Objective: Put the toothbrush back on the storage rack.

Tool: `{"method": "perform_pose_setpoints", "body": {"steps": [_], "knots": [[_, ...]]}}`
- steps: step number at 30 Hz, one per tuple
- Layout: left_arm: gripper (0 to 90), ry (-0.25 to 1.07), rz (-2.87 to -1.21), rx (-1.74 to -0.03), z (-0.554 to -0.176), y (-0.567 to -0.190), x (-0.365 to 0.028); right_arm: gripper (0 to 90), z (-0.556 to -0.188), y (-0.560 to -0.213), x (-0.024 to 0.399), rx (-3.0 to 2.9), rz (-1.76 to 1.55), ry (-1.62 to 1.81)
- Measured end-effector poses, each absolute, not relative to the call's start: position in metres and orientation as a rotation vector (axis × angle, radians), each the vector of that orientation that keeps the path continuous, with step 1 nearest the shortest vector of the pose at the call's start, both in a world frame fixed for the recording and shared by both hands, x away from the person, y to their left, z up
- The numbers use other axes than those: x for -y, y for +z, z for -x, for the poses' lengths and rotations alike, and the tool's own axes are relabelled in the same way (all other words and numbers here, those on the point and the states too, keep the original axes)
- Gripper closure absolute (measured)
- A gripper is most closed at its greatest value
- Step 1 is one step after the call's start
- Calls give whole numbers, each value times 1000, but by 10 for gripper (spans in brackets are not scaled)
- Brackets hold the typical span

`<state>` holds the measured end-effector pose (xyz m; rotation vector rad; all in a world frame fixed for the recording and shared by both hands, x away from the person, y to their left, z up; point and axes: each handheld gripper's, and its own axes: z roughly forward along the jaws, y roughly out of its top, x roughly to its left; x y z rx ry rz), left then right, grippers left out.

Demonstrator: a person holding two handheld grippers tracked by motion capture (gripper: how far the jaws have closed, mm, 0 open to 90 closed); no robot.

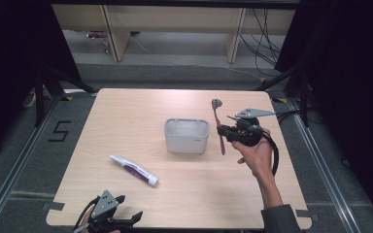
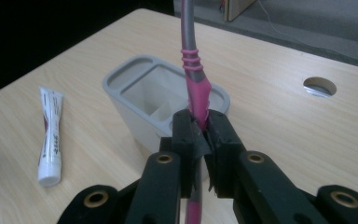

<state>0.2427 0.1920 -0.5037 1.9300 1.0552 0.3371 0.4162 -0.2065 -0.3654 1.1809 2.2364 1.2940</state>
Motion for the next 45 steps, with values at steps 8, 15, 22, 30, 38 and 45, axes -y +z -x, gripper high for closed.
{"method": "perform_pose_setpoints", "body": {"steps": [8, 15, 22, 30, 38, 45], "knots": [[161, 335, -1940, -1050, -243, -504, -192, 828, -423, -361, 202, -2199, -1147, 1366], [161, 332, -1919, -1050, -243, -504, -192, 828, -430, -355, 192, -2166, -1187, 1423], [161, 331, -1933, -1047, -243, -504, -192, 828, -441, -354, 179, -2139, -1151, 1444], [161, 329, -1922, -1050, -243, -504, -192, 828, -453, -352, 168, -2113, -1203, 1467], [161, 327, -1925, -1045, -243, -504, -192, 828, -468, -358, 165, -2094, -1236, 1469], [161, 327, -1924, -1049, -243, -504, -192, 828, -479, -364, 163, -2082, -1245, 1442]]}}
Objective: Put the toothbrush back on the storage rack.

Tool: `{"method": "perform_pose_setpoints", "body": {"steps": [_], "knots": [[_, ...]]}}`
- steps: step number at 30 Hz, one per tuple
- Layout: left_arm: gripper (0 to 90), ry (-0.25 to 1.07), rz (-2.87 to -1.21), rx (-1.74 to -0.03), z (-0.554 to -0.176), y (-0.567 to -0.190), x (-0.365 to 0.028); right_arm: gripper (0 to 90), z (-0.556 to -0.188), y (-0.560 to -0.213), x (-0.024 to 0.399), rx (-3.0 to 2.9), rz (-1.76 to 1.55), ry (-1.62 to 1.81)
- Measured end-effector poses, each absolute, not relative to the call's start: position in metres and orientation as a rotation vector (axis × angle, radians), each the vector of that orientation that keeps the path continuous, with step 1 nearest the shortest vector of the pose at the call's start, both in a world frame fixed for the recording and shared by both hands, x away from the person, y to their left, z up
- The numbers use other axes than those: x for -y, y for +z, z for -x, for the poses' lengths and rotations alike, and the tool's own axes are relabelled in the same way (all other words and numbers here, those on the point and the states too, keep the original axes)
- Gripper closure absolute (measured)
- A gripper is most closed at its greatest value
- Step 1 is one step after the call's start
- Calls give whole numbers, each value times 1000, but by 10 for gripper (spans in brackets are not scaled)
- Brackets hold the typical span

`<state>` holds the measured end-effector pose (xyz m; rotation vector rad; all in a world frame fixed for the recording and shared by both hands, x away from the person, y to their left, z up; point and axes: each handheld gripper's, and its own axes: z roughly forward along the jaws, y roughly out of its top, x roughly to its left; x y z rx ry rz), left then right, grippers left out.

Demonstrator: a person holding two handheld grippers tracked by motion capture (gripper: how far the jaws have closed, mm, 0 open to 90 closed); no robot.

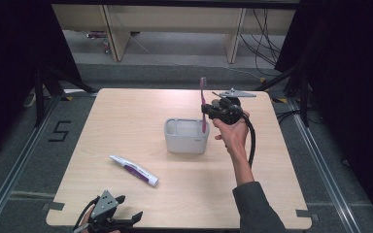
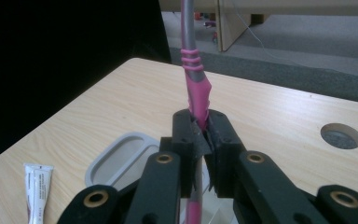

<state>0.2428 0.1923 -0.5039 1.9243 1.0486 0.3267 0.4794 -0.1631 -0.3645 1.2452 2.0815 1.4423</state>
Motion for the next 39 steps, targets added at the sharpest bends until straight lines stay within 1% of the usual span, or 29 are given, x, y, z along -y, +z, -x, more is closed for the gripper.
{"method": "perform_pose_setpoints", "body": {"steps": [9, 12, 13, 16, 19, 20, 39], "knots": [[161, 327, -1946, -1038, -243, -503, -193, 828, -487, -377, 160, -2088, -1286, 1419], [161, 325, -1925, -1046, -243, -504, -192, 828, -489, -381, 158, -2077, -1304, 1421], [161, 326, -1948, -1040, -243, -503, -194, 828, -489, -382, 158, -2080, -1306, 1420], [161, 323, -1920, -1045, -243, -504, -192, 828, -491, -386, 157, -2085, -1295, 1405], [161, 324, -1943, -1037, -242, -503, -193, 828, -491, -390, 155, -2078, -1358, 1394], [161, 324, -1942, -1037, -242, -503, -193, 828, -494, -392, 157, -2085, -1313, 1387], [161, 320, -1933, -1039, -242, -504, -192, 826, -499, -410, 155, -2099, -1353, 1329]]}}
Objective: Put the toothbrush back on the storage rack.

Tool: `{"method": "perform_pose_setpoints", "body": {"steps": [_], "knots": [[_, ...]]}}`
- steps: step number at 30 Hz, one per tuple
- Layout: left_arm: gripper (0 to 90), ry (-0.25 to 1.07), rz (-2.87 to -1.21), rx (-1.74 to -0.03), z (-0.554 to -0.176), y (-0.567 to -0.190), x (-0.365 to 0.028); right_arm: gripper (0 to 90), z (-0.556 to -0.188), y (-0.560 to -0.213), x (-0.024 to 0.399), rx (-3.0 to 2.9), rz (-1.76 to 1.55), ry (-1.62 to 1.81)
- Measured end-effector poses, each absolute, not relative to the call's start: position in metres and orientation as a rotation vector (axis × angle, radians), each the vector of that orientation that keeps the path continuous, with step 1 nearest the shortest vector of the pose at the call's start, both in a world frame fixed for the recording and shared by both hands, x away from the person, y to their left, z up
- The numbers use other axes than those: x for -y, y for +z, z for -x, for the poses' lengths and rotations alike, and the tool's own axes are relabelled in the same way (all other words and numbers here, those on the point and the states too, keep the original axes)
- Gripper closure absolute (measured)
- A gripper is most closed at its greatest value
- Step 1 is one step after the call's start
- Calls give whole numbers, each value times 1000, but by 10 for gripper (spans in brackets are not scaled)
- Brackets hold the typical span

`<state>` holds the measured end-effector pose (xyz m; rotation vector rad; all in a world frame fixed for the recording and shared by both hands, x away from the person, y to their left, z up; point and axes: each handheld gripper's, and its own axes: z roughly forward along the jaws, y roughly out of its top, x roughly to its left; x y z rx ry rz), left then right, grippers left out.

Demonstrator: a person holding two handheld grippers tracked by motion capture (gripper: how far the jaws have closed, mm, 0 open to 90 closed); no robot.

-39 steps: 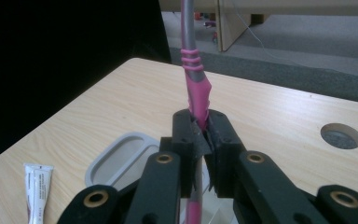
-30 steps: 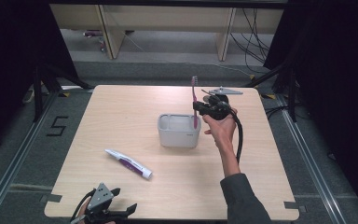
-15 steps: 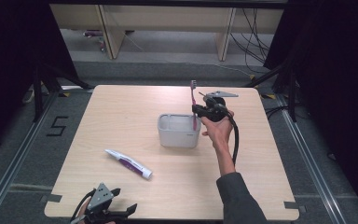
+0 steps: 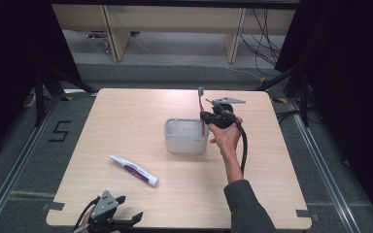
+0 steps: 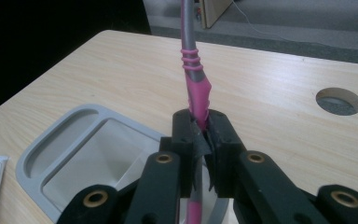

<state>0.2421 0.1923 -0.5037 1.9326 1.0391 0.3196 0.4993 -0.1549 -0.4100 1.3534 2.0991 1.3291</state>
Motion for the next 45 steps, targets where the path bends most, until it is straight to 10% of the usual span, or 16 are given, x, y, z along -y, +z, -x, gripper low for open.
{"method": "perform_pose_setpoints", "body": {"steps": [45], "knots": [[161, 321, -1936, -1042, -241, -504, -192, 763, -495, -416, 157, -2125, -1296, 1230]]}}
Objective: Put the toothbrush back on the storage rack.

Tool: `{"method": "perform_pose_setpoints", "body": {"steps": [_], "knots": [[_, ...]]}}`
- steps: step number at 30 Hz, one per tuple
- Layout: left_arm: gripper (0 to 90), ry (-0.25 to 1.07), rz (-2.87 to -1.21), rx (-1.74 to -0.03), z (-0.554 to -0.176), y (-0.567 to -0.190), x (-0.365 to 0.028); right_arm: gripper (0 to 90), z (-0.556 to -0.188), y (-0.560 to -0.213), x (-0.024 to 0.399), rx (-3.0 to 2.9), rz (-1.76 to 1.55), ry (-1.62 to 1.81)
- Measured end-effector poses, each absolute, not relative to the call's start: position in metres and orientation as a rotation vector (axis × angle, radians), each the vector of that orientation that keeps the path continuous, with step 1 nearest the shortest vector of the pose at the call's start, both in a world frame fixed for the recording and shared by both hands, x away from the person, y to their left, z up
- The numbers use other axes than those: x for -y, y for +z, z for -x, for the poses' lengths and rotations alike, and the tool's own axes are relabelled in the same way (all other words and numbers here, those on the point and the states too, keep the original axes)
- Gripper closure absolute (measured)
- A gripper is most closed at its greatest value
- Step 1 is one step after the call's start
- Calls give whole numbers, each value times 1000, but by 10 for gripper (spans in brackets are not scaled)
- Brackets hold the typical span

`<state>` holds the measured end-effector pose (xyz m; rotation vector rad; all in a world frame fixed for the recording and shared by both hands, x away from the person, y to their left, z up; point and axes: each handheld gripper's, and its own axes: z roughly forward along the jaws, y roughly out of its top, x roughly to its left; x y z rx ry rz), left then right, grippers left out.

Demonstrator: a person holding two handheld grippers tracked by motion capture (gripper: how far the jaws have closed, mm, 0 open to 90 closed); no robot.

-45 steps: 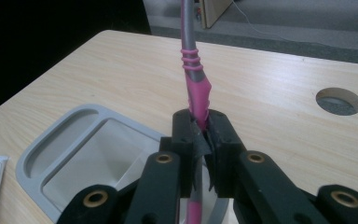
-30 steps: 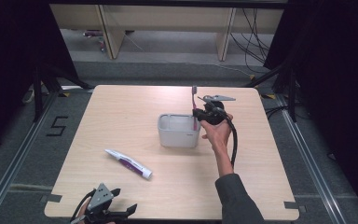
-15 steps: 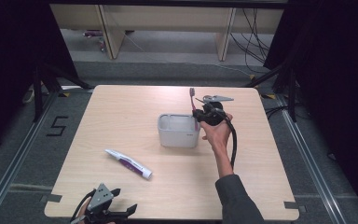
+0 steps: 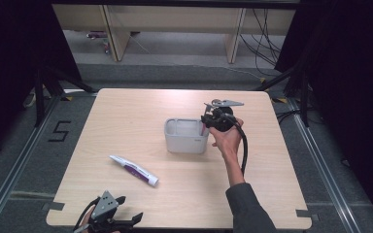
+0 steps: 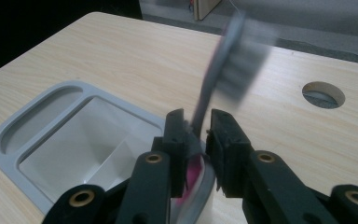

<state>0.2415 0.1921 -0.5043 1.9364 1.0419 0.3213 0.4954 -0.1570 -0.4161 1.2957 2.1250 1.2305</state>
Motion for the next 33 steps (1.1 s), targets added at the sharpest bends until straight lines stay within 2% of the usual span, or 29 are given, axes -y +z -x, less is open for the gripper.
{"method": "perform_pose_setpoints", "body": {"steps": [5, 7, 10, 26, 33], "knots": [[161, 319, -1932, -1045, -242, -504, -192, 677, -492, -415, 160, -2112, -1293, 1224], [161, 321, -1933, -1044, -242, -505, -192, 593, -489, -415, 160, -2098, -1321, 1236], [161, 325, -1935, -1048, -242, -505, -192, 543, -484, -413, 163, -2100, -1344, 1267], [161, 329, -1943, -1050, -242, -505, -192, 483, -448, -394, 193, -2109, -1285, 1304], [161, 334, -1941, -1054, -242, -504, -193, 416, -428, -396, 203, -2122, -1271, 1329]]}}
